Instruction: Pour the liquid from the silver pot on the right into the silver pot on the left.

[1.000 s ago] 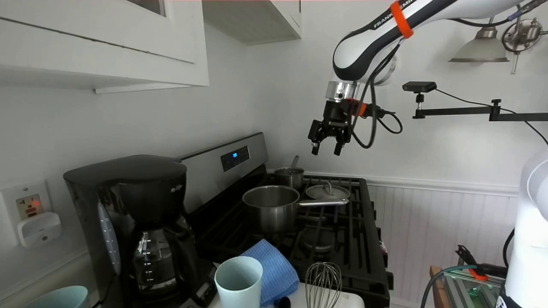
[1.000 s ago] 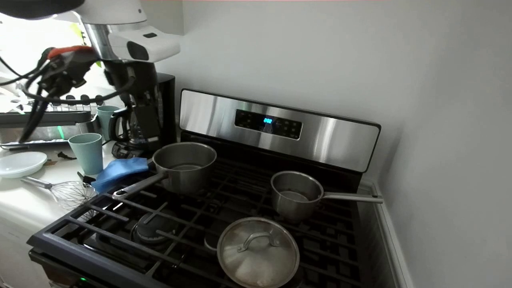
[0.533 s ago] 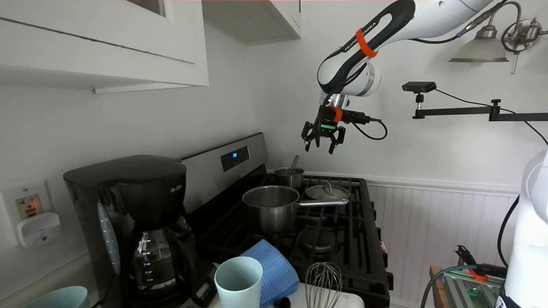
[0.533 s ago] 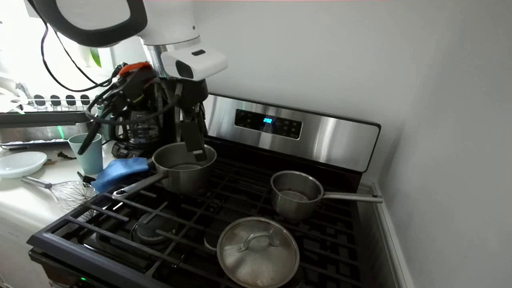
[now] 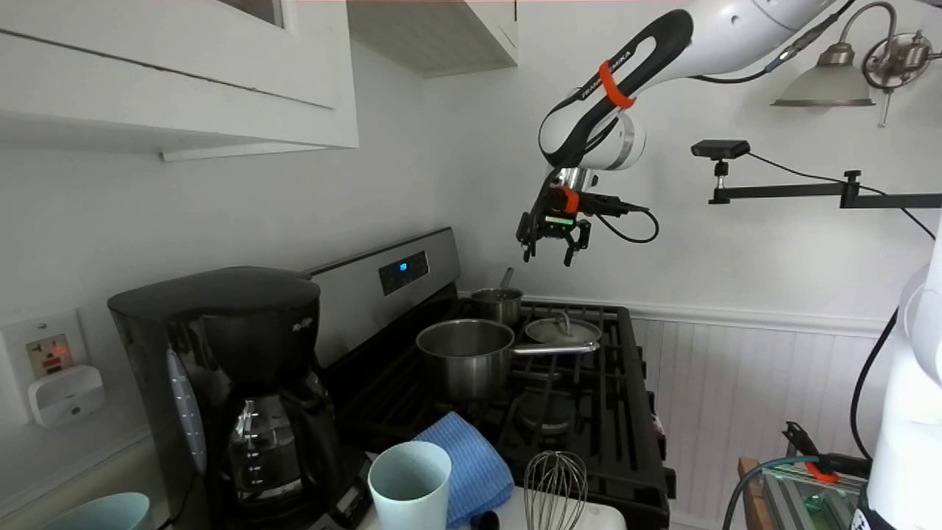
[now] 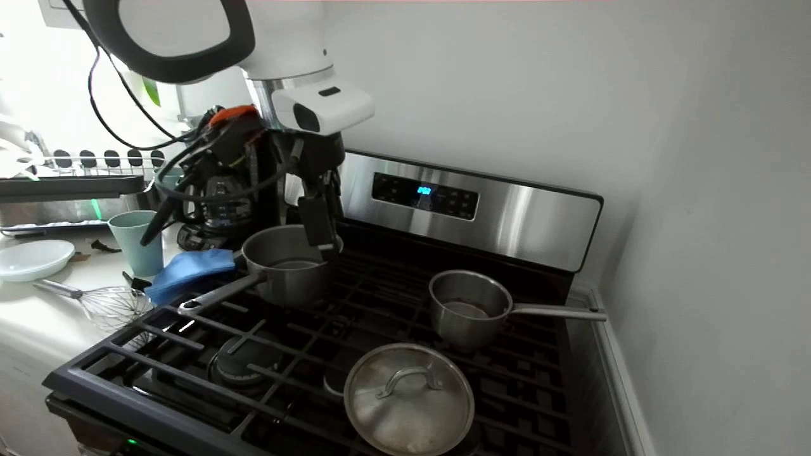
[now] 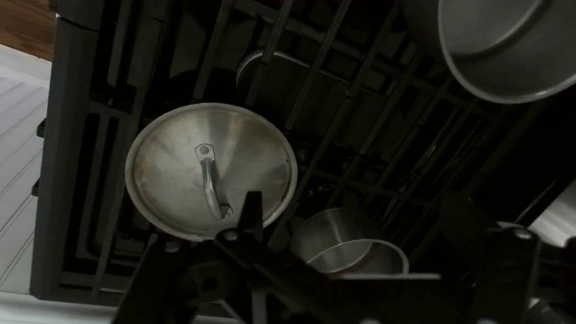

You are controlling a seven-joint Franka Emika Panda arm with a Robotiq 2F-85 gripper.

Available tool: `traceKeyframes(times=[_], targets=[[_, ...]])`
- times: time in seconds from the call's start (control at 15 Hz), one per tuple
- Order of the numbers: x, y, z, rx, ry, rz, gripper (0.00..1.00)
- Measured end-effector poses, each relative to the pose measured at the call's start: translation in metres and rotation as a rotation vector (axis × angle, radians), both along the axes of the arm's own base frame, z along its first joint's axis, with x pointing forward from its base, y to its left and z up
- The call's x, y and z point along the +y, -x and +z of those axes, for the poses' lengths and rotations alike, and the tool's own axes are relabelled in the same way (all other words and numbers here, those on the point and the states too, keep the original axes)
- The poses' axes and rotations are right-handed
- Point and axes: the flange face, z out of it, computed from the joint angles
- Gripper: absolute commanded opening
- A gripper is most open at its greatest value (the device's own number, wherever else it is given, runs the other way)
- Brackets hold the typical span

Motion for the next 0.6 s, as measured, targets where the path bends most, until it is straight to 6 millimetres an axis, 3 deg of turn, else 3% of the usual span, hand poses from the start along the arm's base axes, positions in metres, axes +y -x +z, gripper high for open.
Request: traceKeyframes(times=[0.27,0.6], targets=[[-0.039,-0.027,-0.012,0.000,0.081,-0.003,1.00],[-0.078,-0.062,-0.048,0.075,0.167,0.127,1.00]])
